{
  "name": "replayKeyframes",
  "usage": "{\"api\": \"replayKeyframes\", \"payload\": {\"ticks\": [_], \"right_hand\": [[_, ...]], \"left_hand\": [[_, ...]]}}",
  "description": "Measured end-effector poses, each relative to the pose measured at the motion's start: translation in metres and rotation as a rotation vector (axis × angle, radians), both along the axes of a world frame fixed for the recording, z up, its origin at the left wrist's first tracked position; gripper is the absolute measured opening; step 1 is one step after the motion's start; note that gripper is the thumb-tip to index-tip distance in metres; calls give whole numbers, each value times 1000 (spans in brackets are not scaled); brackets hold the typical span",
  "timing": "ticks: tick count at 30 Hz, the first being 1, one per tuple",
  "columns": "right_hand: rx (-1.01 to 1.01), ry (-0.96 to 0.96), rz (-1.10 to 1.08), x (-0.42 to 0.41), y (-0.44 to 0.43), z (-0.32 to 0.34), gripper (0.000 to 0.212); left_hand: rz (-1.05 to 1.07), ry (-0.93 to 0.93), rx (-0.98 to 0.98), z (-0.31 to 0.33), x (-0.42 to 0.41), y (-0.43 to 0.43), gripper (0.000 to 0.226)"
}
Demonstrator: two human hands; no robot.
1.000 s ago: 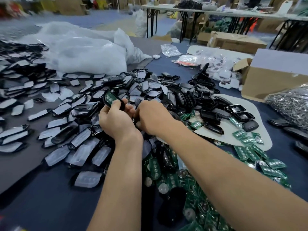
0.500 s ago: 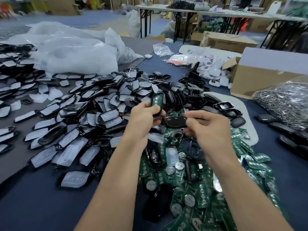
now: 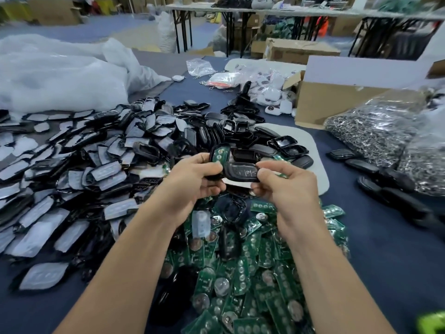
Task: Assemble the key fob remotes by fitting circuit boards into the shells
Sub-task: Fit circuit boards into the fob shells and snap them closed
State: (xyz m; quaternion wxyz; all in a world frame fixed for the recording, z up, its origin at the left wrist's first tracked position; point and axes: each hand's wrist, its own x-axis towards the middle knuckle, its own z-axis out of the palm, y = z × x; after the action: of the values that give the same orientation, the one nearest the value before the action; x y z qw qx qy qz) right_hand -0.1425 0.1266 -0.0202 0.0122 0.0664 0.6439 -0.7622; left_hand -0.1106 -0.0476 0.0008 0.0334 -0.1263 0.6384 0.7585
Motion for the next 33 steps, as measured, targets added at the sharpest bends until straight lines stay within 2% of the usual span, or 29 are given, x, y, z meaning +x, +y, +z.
{"api": "replayKeyframes", "payload": {"ticks": [3, 9, 13, 15, 18, 21, 24, 29, 33], "right_hand": [[17, 15, 16, -1, -3, -4, 30], [58, 40, 33, -1, -8, -9, 21], [61, 10, 4, 0, -7, -9, 17], [60, -6, 10, 1, -5, -7, 19], [-63, -59, 114, 7, -10, -2, 16], [-181, -149, 199, 11, -18, 0, 22], [-213, -163, 216, 11, -20, 1, 26], [-219, -133, 224, 11, -22, -2, 23], [-299, -159, 203, 8, -22, -4, 16]], "left_hand": [[5, 3, 2, 0, -2, 2, 15], [19, 43, -85, -6, -3, 2, 9], [164, 65, -58, -9, -7, 2, 12], [256, 125, -119, -10, -8, 2, 12], [306, 216, -201, -13, -9, 5, 15], [267, 318, -300, -14, -8, 9, 22], [191, 401, -429, -15, -6, 15, 35], [154, 433, -587, -18, -3, 21, 37], [94, 401, -637, -20, -3, 24, 26]]}}
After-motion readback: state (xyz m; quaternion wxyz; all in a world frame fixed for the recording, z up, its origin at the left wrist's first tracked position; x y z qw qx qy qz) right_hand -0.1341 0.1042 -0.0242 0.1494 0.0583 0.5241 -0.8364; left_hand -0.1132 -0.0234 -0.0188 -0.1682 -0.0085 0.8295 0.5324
